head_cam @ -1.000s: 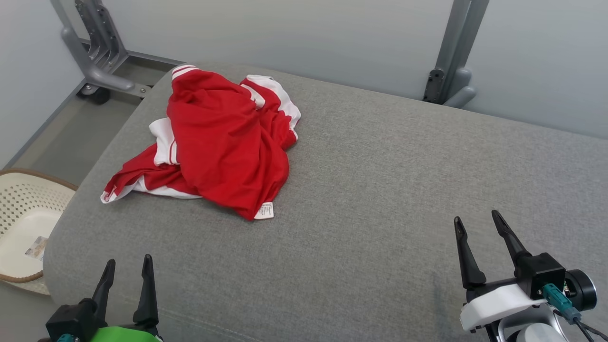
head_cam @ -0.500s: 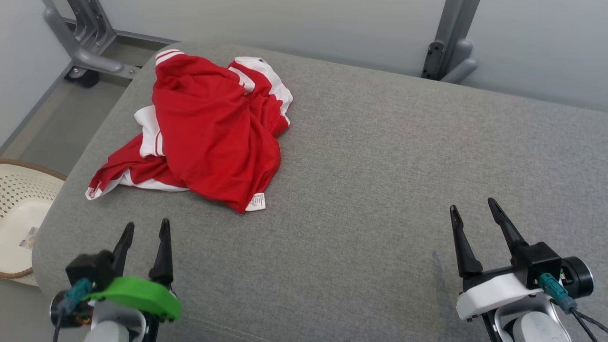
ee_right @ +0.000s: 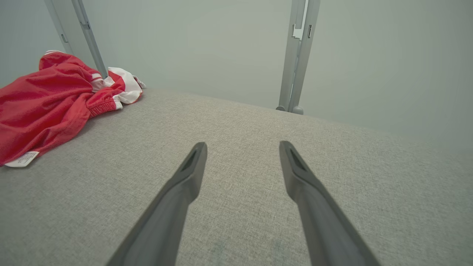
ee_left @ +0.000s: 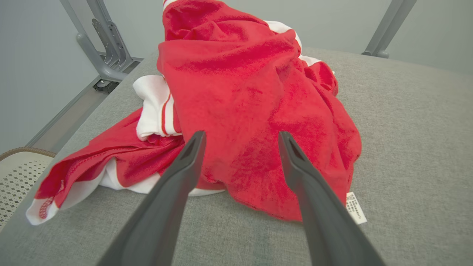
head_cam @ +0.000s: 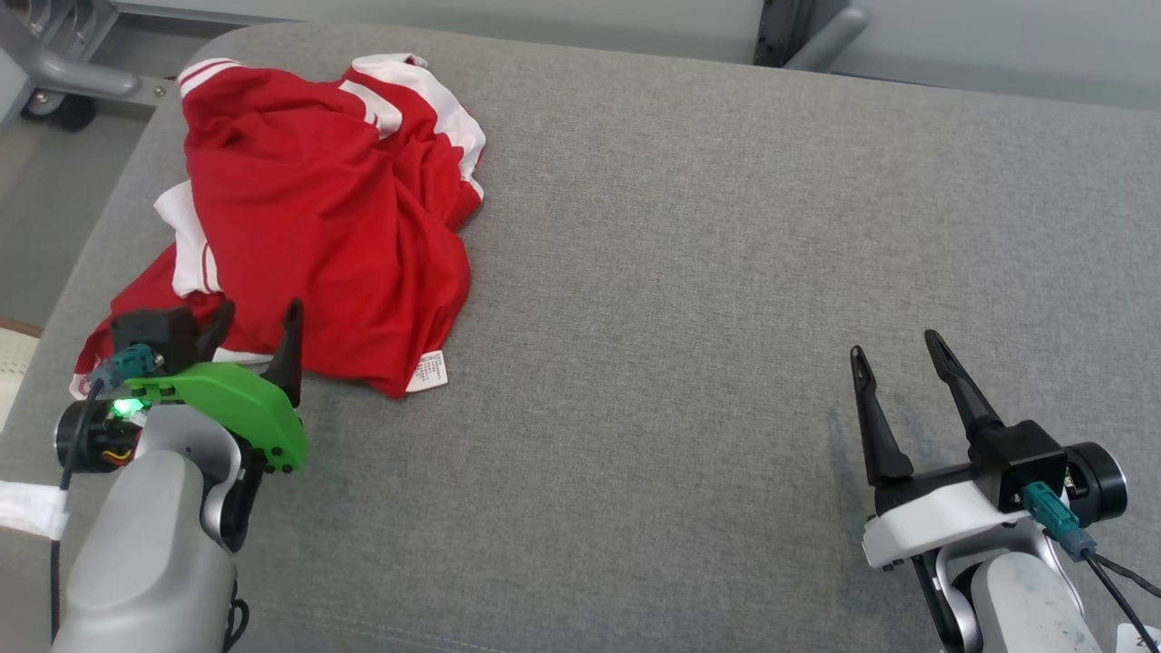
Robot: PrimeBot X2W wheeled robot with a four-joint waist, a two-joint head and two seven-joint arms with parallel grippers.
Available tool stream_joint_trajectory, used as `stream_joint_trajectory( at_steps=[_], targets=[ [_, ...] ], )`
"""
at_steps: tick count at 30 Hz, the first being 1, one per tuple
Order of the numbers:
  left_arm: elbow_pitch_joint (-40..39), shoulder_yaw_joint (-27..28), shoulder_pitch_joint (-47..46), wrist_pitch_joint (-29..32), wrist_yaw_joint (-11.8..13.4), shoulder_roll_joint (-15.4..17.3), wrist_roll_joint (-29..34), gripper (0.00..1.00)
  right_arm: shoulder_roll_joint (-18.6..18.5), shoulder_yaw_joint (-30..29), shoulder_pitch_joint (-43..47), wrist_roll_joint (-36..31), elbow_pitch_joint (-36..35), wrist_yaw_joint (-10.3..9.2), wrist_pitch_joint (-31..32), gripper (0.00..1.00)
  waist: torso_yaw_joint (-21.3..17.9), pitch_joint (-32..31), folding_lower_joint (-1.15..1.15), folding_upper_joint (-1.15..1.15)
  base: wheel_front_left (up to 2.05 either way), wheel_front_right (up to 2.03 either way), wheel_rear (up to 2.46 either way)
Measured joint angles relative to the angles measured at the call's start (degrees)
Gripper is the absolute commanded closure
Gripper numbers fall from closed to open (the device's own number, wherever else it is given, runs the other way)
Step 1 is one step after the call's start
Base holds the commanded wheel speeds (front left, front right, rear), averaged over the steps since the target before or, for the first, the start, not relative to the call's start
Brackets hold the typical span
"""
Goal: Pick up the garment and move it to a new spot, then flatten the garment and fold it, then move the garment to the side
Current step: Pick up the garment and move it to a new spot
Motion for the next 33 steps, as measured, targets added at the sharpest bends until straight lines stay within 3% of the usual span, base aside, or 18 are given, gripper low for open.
stream_joint_trajectory(
  at_steps=[13, 14, 15, 16, 19, 20, 33],
  targets=[
    [11.2, -3.3, -7.0, -1.4, 0.0, 2.0, -2.0, 0.0, 0.0, -0.1, -1.5, -0.1, 0.1, 0.0, 0.0, 0.0, -3.8, 4.8, 0.0, 0.0, 0.0, 0.0, 0.0],
    [11.8, -3.8, -7.3, -1.3, 0.0, 2.1, -2.2, 0.06, 0.0, -0.1, -1.6, -0.2, 0.2, 0.0, 0.0, 0.0, -3.9, 4.9, 0.0, 0.0, 0.0, 0.0, 0.0],
    [12.3, -4.5, -7.4, -1.3, 0.0, 2.2, -2.4, 0.21, 0.0, -0.1, -1.7, -0.2, 0.2, 0.0, 0.0, 0.0, -4.1, 5.1, 0.0, 0.0, 0.0, 0.0, 0.0],
    [12.6, -5.2, -7.5, -1.3, 0.0, 2.2, -2.6, 0.46, 0.0, -0.2, -1.8, -0.2, 0.3, 0.0, 0.0, 0.0, -4.2, 5.1, 0.0, 0.0, 0.0, 0.0, 0.0],
    [14.0, -6.5, -7.7, -1.5, 0.0, 2.4, -3.6, 0.7, 0.0, -0.3, -2.4, -0.2, 0.4, 0.0, 0.0, 0.0, -4.3, 4.9, 0.0, 0.0, 0.0, 0.0, 0.0],
    [14.2, -7.0, -7.7, -1.4, 0.0, 2.5, -4.0, 1.0, 0.0, -0.3, -2.4, -0.2, 0.5, 0.0, 0.0, 0.0, -4.3, 4.8, 0.0, 0.0, 0.0, 0.0, 0.0],
    [14.0, -13.7, -7.6, -2.7, 0.0, 4.7, -9.2, 1.0, 0.0, -0.3, -2.1, 0.3, 1.2, 0.0, 0.0, 0.0, -4.1, 2.6, 0.0, 0.0, 0.0, 0.0, 0.0]
  ],
)
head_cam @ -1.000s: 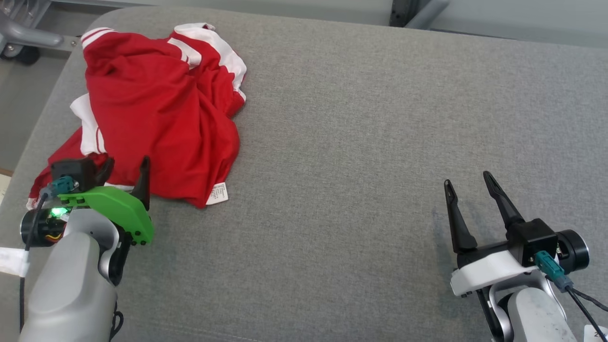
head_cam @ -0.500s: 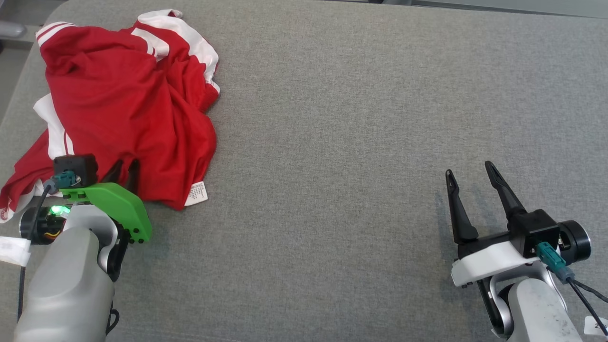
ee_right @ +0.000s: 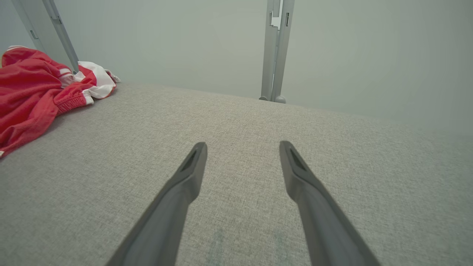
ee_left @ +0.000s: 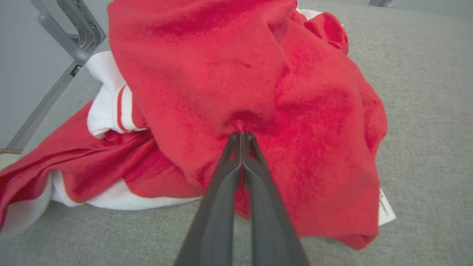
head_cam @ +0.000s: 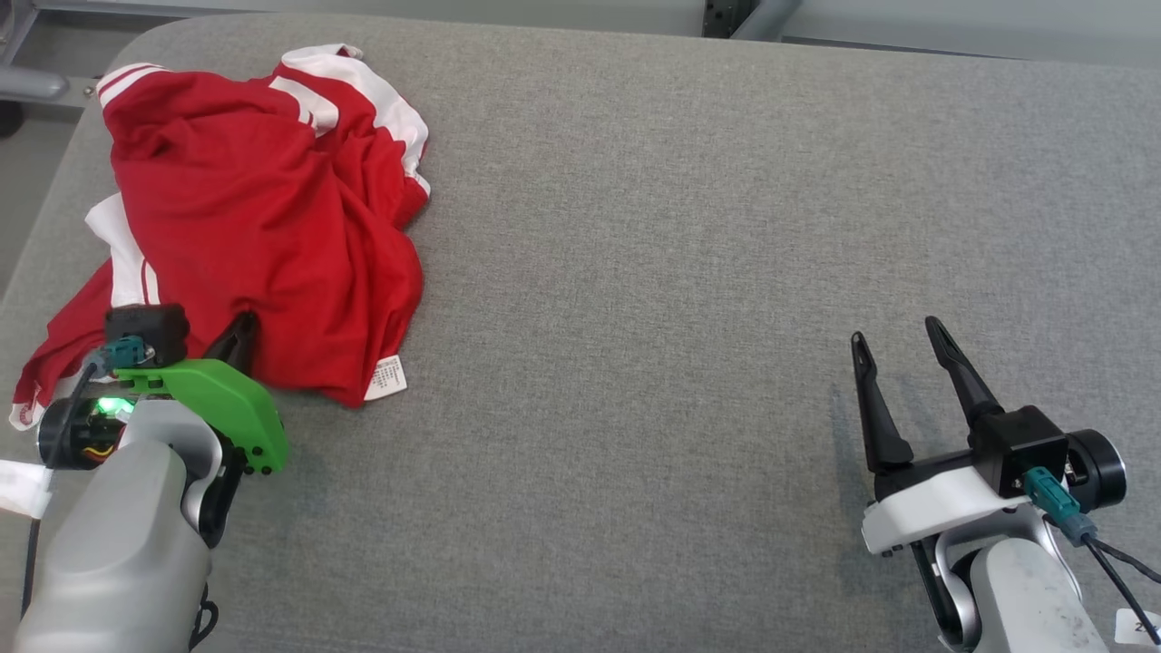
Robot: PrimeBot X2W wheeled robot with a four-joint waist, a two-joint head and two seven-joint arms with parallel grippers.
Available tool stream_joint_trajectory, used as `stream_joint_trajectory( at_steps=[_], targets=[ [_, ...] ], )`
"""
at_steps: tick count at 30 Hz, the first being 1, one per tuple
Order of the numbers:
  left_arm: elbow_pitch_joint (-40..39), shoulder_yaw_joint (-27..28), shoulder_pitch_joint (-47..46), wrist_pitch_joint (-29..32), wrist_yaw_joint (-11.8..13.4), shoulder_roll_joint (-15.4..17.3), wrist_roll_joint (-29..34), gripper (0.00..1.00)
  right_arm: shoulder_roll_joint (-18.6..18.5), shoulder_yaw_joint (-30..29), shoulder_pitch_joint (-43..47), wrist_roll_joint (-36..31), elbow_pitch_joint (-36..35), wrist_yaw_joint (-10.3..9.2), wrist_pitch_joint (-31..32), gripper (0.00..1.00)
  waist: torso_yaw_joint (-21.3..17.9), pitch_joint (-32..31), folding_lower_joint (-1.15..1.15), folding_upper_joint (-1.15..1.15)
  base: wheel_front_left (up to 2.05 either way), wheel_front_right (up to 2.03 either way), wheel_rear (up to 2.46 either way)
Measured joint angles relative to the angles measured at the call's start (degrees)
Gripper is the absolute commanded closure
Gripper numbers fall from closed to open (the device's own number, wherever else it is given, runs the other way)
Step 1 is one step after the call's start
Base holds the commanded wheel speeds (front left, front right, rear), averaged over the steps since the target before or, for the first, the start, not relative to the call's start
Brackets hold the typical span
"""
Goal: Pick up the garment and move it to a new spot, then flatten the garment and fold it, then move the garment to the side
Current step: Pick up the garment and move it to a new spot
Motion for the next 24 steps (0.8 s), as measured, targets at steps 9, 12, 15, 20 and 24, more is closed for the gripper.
stream_joint_trajectory(
  at_steps=[9, 12, 15, 20, 24],
  targets=[
    [-4.9, -1.8, 0.0, -4.0, 0.0, 1.2, -3.4, 1.0, 0.0, -0.3, 1.1, 0.2, 0.1, 0.0, 0.0, 0.0, 0.5, -1.8, 0.0, 0.0, 0.0, 0.0, 0.0],
    [-7.4, -1.9, -0.1, -4.9, 0.0, 1.2, -4.4, 1.0, 0.0, -0.2, 1.2, 0.3, 0.1, 0.0, 0.0, 0.0, 0.6, -2.4, 0.0, 0.0, 0.0, 0.0, 0.0],
    [-9.9, -1.6, -0.4, -5.8, 0.0, 0.9, -5.3, 1.0, 0.0, 0.0, 1.3, 0.7, 0.1, 0.0, 0.0, 0.0, 0.5, -2.8, 0.0, 0.0, 0.0, 0.0, 0.0],
    [-16.9, -1.0, -0.4, -6.2, 0.0, -0.9, -7.4, 1.0, 0.0, 0.2, 1.8, 1.3, 0.0, 0.0, 0.0, 0.0, -0.9, -3.5, 0.0, 0.0, 0.0, 0.0, 0.0],
    [-23.4, -1.4, 0.6, -5.1, 0.0, -2.9, -10.2, 1.0, 0.0, 0.2, 2.0, 1.8, -0.2, 0.01, 0.0, 0.0, -2.3, -3.6, 0.0, 0.0, 0.0, 0.0, 0.0]
  ],
)
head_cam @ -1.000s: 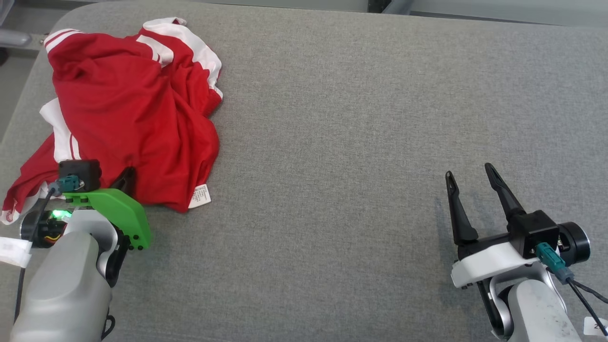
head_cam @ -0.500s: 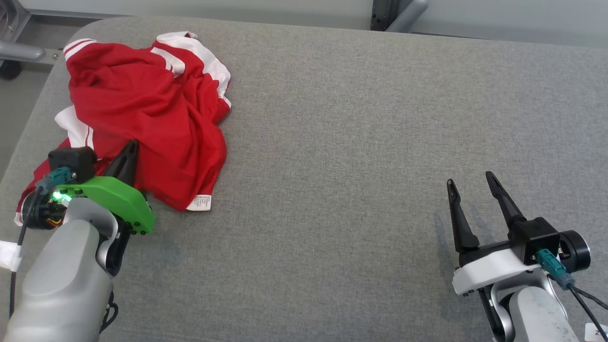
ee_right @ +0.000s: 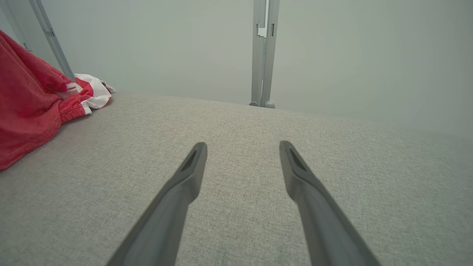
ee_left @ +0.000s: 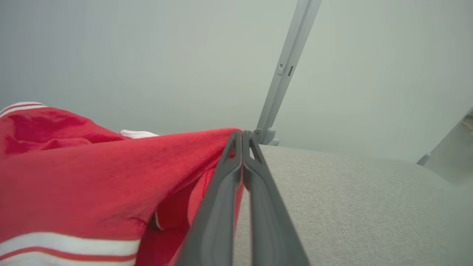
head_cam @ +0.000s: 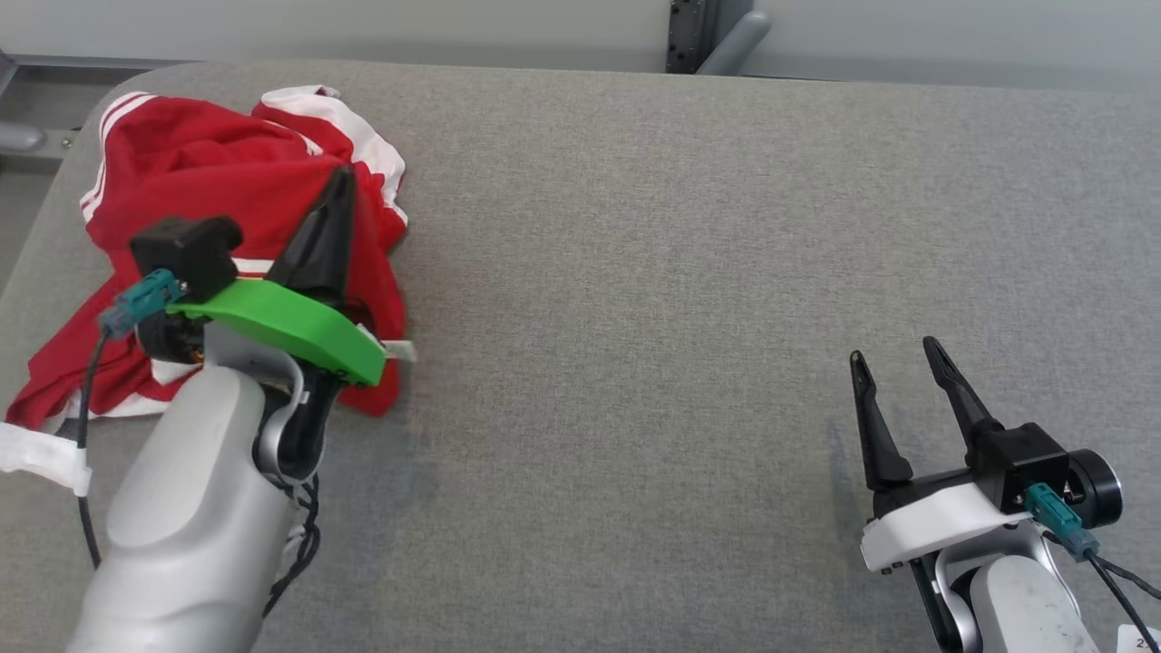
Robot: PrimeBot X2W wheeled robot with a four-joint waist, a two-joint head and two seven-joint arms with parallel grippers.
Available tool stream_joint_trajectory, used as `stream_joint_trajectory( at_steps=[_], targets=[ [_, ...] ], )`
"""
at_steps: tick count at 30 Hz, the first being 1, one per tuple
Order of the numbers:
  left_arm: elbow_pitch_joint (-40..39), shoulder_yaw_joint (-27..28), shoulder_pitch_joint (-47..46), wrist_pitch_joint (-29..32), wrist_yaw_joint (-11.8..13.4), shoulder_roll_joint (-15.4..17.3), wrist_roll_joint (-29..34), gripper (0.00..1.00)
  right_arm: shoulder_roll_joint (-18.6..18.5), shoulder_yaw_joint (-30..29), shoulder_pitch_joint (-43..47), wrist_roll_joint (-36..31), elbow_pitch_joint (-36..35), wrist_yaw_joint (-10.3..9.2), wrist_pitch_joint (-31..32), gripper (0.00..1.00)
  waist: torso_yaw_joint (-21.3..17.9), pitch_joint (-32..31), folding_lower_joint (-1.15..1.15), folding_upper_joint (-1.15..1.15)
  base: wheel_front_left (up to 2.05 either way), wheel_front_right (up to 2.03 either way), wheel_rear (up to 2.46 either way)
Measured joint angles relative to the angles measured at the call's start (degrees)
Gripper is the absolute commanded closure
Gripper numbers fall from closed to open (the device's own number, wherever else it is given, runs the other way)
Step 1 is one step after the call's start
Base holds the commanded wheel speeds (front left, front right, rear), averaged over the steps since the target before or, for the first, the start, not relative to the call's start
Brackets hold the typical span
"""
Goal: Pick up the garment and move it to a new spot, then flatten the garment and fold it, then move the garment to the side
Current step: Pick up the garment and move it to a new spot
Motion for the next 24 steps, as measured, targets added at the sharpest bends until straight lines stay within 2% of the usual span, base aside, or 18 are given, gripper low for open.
stream_joint_trajectory(
  at_steps=[5, 16, 21, 24],
  targets=[
    [-7.6, -1.9, 1.8, 2.0, 0.0, -2.3, -1.4, 1.0, 0.0, 0.1, 0.0, 0.6, -0.1, -0.01, 0.0, 0.0, -2.2, 0.1, 0.0, 0.0, 0.0, 0.0, 0.0],
    [-26.2, -6.7, 2.8, 7.6, 2.1, -7.7, -3.6, 1.0, 0.0, 0.1, 0.1, 2.1, -0.2, 0.0, 0.0, 0.0, -7.9, -0.1, 0.0, 0.0, 0.0, 0.0, 0.0],
    [-34.8, -8.8, 2.8, 10.1, 3.8, -10.4, -7.4, 1.0, 0.0, 0.3, 0.1, 2.8, -0.3, -0.01, 0.0, 0.0, -10.4, -0.1, 0.0, 0.0, 0.0, 0.0, 0.0],
    [-37.3, -10.3, 2.9, 11.1, 5.2, -11.0, -9.0, 1.0, 0.0, 0.4, 0.0, 3.1, -0.4, -0.01, 0.0, 0.0, -11.9, 0.1, 0.0, 0.0, 0.0, 0.0, 0.0]
  ],
)
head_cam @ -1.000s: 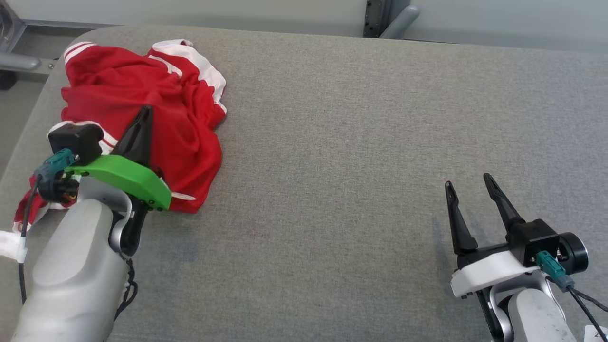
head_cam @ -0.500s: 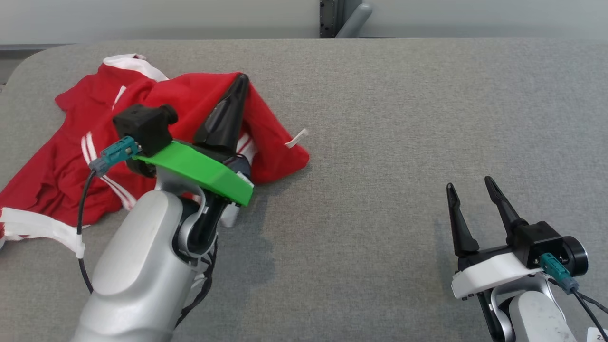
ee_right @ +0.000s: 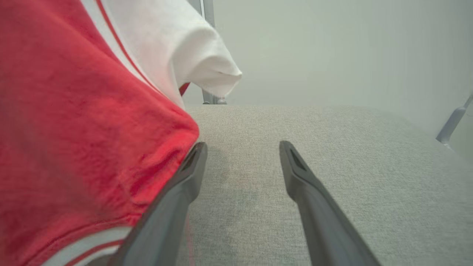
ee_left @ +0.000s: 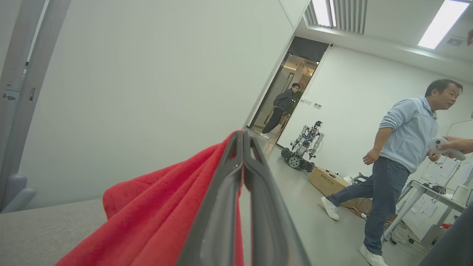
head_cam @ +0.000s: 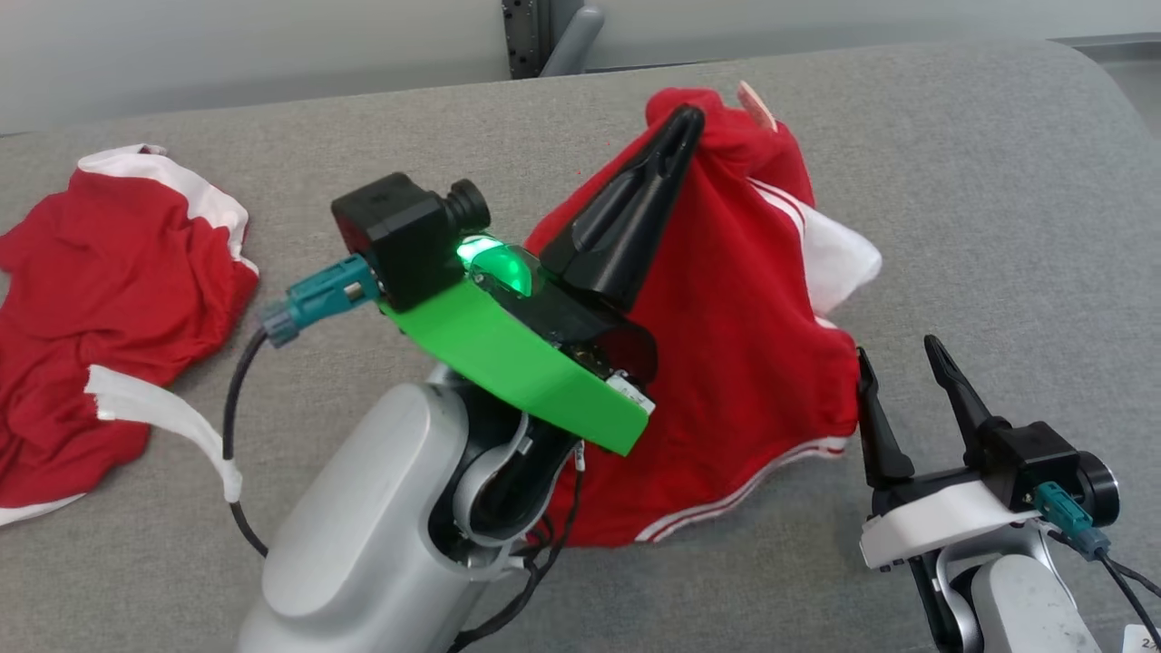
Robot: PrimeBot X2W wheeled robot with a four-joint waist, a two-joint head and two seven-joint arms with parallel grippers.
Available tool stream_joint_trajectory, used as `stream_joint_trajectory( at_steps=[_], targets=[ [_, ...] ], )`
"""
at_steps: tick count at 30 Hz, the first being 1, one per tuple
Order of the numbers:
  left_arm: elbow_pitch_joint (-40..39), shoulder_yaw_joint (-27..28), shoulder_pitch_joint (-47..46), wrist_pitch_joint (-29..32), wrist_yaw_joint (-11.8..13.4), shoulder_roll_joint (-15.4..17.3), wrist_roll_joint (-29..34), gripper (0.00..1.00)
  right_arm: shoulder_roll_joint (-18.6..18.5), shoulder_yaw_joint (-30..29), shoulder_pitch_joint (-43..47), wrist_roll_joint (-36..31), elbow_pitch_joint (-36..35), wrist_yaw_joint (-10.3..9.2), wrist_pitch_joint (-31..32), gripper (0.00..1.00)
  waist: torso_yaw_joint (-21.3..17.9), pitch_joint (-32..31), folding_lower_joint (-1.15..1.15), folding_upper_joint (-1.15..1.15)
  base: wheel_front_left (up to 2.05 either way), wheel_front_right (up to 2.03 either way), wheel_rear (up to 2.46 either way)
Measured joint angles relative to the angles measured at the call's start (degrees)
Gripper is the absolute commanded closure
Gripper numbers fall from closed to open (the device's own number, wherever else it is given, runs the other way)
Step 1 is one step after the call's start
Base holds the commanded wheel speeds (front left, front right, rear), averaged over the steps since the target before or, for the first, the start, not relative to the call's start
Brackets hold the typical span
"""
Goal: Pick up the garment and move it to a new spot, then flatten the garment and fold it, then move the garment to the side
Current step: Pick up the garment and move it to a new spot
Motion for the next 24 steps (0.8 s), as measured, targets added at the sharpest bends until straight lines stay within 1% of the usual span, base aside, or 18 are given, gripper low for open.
stream_joint_trajectory(
  at_steps=[3, 6, 12, 17, 20, 24],
  targets=[
    [2.0, -1.1, 1.2, 0.4, 1.0, -0.4, -0.6, 1.0, 0.0, 0.1, -0.1, 0.4, -0.1, 0.0, 0.0, 0.0, -1.4, 0.5, 0.0, 0.0, 0.0, 0.0, 0.0],
    [8.0, -2.4, 4.5, 0.4, 1.2, -0.1, -1.0, 1.0, 0.0, 0.0, -0.3, 0.9, 0.0, 0.0, 0.0, 0.0, -2.7, 1.0, 0.0, 0.0, 0.0, 0.0, 0.0],
    [24.2, -4.5, 9.0, -1.0, -0.6, 2.6, -0.1, 1.0, 0.0, 0.0, -0.3, 1.4, 0.0, 0.0, 0.0, 0.0, -5.1, 2.1, 0.0, 0.0, 0.0, 0.0, 0.0],
    [34.1, -5.8, 9.1, -4.1, -2.6, 2.6, 1.4, 1.0, 0.0, -0.1, -0.3, 1.4, 0.1, 0.0, 0.0, 0.0, -6.0, 2.5, 0.0, 0.0, 0.0, 0.0, 0.0],
    [38.0, -6.4, 8.4, -5.9, -3.4, 2.2, 1.5, 1.0, 0.0, -0.2, -0.2, 1.3, 0.2, 0.0, 0.0, 0.0, -6.0, 2.2, 0.0, 0.0, 0.0, 0.0, 0.0],
    [40.1, -8.2, 6.9, -8.7, -4.2, 1.2, 2.7, 1.0, 0.0, -0.6, 0.0, 0.8, 0.2, 0.01, 0.0, 0.0, -5.6, 1.4, 0.0, 0.0, 0.0, 0.0, 0.0]
  ],
)
